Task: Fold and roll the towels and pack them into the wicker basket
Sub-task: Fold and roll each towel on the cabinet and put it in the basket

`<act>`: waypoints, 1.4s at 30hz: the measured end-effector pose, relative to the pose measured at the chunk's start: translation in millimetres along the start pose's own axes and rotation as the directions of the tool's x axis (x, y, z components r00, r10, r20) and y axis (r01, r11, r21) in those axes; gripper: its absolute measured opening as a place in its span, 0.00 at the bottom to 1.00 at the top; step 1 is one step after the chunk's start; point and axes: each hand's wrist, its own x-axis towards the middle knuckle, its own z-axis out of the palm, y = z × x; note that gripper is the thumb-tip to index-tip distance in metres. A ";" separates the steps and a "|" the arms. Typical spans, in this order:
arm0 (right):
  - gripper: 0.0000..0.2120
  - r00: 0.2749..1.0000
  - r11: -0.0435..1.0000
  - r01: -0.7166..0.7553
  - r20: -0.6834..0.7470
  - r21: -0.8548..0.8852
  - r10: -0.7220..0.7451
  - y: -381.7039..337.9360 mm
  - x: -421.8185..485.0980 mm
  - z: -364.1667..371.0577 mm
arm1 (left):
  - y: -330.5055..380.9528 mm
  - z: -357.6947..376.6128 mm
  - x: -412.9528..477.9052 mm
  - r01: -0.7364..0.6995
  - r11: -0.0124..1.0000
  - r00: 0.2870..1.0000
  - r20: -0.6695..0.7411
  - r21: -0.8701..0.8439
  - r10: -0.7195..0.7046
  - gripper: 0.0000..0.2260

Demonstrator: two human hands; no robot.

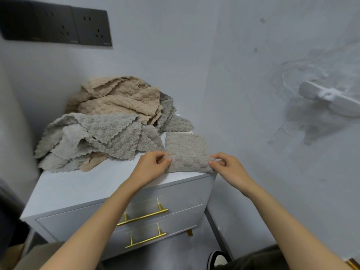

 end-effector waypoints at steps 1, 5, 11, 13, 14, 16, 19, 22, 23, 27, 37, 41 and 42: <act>0.03 0.999 0.999 -0.037 -0.005 0.017 0.037 -0.3 0.7 0.0 | 0.1 0.8 0.3 0.021 1.000 1.000 -0.005 0.015 -0.021 0.09; 0.03 0.985 0.993 -0.119 -0.126 0.010 0.119 -3.5 3.2 2.6 | 2.2 4.8 2.8 0.083 0.996 0.995 -0.062 0.038 -0.080 0.12; 0.06 0.959 0.974 -0.102 -0.279 -0.204 0.042 -3.5 7.0 10.9 | 9.6 8.3 0.4 0.072 0.990 0.987 -0.153 0.121 -0.053 0.08; 0.05 0.950 0.949 -0.016 -0.301 -0.315 -0.084 -2.4 7.0 14.0 | 9.3 10.2 -1.5 0.017 0.977 0.980 -0.195 0.213 0.026 0.07; 0.06 0.937 0.923 0.064 -0.297 -0.379 -0.187 -1.9 6.4 15.8 | 8.6 11.2 -2.1 -0.036 0.964 0.972 -0.213 0.262 0.094 0.07; 0.11 0.872 0.825 0.288 -0.222 -0.485 -0.436 -0.5 5.8 20.8 | 7.1 13.5 -2.4 -0.192 0.917 0.933 -0.225 0.348 0.281 0.07; 0.16 0.757 0.636 0.512 -0.046 -0.577 -0.651 -1.1 3.4 29.4 | 8.1 17.9 -3.5 -0.382 0.810 0.853 -0.168 0.446 0.495 0.07; 0.15 0.729 0.544 0.539 0.033 -0.643 -0.684 1.1 1.3 31.5 | 7.8 19.9 -5.9 -0.456 0.765 0.824 -0.109 0.456 0.556 0.08; 0.16 0.731 0.530 0.541 0.053 -0.653 -0.681 2.4 0.3 31.5 | 6.9 19.3 -6.6 -0.465 0.759 0.823 -0.095 0.455 0.561 0.07; 0.18 0.754 0.522 0.539 0.102 -0.660 -0.649 4.7 -5.2 27.7 | 0.2 12.9 -10.8 -0.471 0.770 0.850 -0.011 0.431 0.527 0.11; 0.21 0.905 0.753 0.399 0.096 -0.524 -0.414 9.9 0.9 16.2 | -0.9 3.1 -4.3 -0.327 0.916 0.942 0.000 0.232 0.336 0.13; 0.14 0.964 0.921 0.265 0.047 -0.287 -0.262 3.3 2.1 5.0 | 4.0 -0.4 -3.1 -0.207 0.972 0.978 0.020 0.114 0.206 0.10; 0.13 0.974 0.948 0.225 0.039 -0.224 -0.222 2.1 2.6 2.7 | 5.1 -1.2 -3.3 -0.176 0.980 0.984 0.023 0.095 0.175 0.09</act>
